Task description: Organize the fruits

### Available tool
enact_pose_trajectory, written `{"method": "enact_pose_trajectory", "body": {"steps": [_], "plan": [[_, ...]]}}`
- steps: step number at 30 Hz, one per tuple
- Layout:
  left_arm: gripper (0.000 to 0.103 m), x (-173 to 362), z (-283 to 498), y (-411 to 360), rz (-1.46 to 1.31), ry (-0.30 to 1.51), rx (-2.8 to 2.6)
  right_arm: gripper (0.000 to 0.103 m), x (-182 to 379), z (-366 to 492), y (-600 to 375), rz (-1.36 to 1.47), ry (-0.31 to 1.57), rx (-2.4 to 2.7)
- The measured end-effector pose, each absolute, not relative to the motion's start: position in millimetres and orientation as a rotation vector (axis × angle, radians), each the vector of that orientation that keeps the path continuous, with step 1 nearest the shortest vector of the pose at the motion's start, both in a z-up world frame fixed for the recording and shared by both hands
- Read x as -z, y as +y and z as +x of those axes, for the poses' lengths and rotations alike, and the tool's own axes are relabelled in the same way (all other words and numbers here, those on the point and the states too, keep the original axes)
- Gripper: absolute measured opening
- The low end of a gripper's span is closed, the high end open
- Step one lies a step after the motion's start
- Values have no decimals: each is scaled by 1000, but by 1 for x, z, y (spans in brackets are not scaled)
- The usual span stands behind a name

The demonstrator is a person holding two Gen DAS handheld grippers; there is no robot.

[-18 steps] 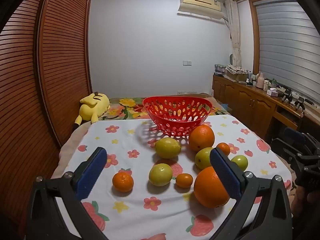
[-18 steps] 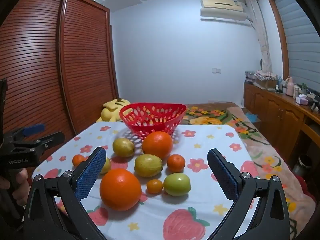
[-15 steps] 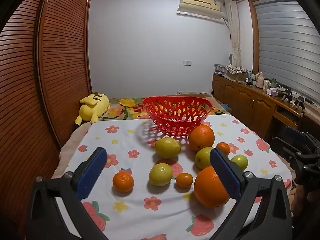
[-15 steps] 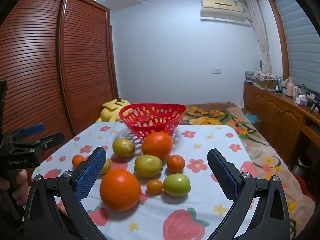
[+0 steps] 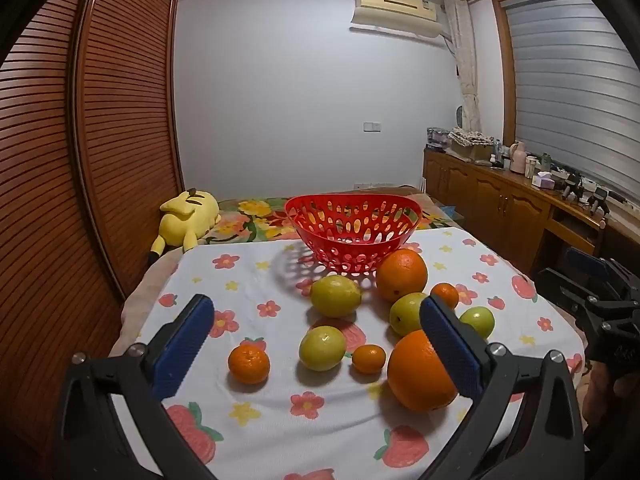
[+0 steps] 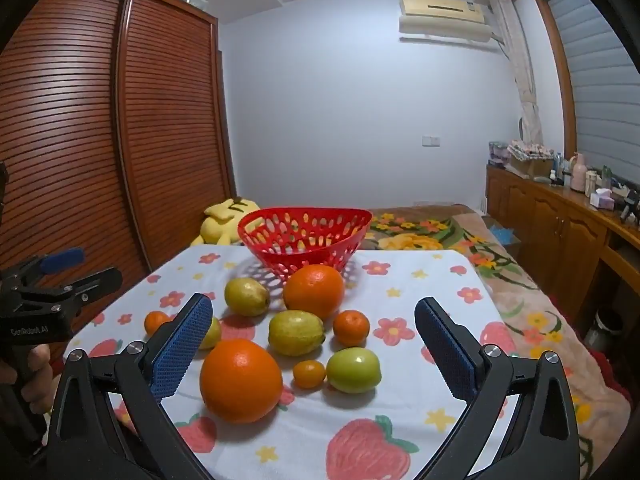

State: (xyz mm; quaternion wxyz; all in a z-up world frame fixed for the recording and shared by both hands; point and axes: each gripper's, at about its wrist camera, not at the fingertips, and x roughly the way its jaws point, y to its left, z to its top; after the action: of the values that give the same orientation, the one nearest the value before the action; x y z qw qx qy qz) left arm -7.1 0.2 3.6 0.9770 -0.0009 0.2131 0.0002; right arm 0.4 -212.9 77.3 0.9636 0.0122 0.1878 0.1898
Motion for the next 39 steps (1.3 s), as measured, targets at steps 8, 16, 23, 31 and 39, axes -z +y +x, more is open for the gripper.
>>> {"method": "enact_pose_trajectory", "body": {"steps": [8,16,23,31,39], "plan": [[103,-8,-9,0,0,427,-2,103,-81,-1,-213,24,378,-384],[103,-10,-9,0,-1,423,-1,103,-80,-2,-213,25,377,-386],[103,-11,-9,0,-1,422,-3,103,-84,-1,-206,22,378,-387],[103,-10,-10,-1,-1,420,-4,103,-83,-2,-202,21,380,-392],[103,-11,-12,-1,-1,417,-4,103,-81,-3,-202,22,382,-396]]}}
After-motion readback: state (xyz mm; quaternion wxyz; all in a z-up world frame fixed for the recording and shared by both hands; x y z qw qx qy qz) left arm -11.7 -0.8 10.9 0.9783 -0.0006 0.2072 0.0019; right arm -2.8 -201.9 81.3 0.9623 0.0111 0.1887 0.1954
